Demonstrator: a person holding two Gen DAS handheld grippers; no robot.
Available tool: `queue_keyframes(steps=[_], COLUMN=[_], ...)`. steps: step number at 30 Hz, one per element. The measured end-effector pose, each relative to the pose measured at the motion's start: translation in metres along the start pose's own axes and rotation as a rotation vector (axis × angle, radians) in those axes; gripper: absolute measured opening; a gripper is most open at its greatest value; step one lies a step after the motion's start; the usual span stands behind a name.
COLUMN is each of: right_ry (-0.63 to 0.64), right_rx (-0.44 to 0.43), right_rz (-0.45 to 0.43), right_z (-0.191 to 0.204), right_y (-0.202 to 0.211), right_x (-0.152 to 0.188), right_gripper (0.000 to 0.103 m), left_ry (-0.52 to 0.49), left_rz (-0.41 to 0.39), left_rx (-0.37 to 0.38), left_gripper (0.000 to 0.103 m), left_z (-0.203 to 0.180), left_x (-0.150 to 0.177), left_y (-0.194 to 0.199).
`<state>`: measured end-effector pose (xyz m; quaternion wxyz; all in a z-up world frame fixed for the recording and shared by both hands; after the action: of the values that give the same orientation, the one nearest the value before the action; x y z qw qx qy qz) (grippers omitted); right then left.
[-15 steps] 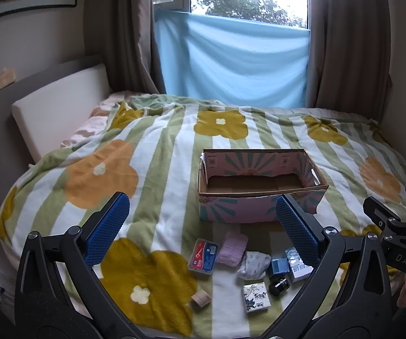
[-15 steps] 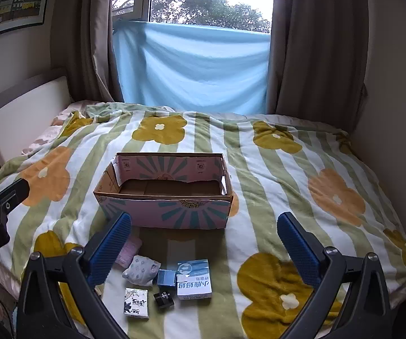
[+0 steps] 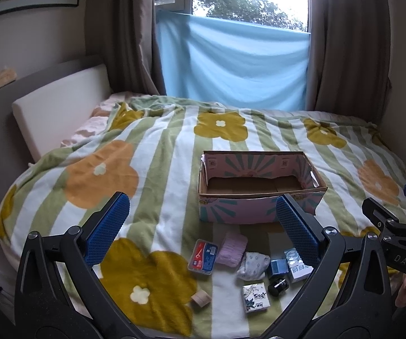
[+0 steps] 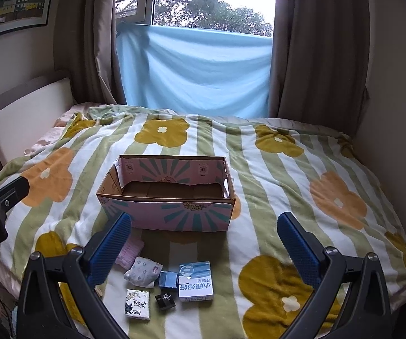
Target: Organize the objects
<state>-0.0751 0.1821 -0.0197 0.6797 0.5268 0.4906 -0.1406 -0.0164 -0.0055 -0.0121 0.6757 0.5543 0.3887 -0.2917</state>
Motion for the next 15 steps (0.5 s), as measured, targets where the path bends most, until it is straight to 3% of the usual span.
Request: queue_keyframes(steps=[15], right_ry=[-0.005], right_rx=[-0.007], right_rz=[0.003], right_z=[0.0016], right_y=[-0.0015], right_x=[0.0016], right_gripper=[0.102], left_ry=[0.035], left_rz=[0.028], left_rx=[0.007], left_gripper=[0.103], left_z=[-0.0013], left_x=[0.0082], left_y=[-0.0033])
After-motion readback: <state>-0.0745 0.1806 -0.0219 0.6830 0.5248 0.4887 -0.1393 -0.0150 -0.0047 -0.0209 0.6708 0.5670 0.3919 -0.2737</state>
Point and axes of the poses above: each gripper's, at about its wrist camera, not at the fingertips, and y roughly against the way its jaws point, z to its left, x to its underside, the point moved 2 cm from there along -y, roughly the way its jaws point, and after that the axes turned 11 degrees about -x, right-handed, at the moved point
